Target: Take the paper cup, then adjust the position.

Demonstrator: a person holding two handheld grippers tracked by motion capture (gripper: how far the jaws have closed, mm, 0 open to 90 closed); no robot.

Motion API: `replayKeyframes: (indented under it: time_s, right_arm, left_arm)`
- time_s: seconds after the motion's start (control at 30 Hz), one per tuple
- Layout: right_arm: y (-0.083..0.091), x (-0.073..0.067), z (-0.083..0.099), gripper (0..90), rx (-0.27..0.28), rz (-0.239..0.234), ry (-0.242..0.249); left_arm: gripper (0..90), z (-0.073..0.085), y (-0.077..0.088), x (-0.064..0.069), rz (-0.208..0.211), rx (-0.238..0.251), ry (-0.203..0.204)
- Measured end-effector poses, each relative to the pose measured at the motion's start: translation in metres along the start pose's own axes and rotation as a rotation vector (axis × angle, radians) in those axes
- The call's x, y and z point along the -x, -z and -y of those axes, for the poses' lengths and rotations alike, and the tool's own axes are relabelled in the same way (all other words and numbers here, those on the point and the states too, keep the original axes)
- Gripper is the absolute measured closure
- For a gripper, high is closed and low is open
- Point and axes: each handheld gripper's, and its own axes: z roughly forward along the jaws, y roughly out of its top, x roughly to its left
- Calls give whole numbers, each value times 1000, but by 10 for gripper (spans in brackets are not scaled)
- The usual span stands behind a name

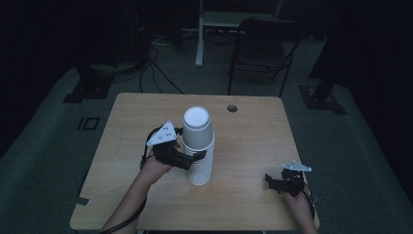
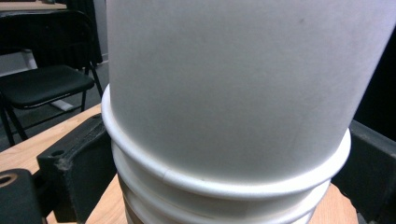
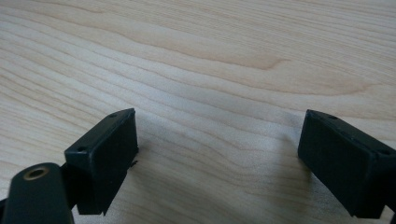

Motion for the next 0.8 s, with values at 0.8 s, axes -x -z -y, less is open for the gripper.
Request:
replayKeyframes:
  time_s: [0.8]
  right_arm:
    - [12, 3, -15, 105, -7, -91, 14]
  left_arm:
    - [44, 0, 0, -1, 5, -6, 5]
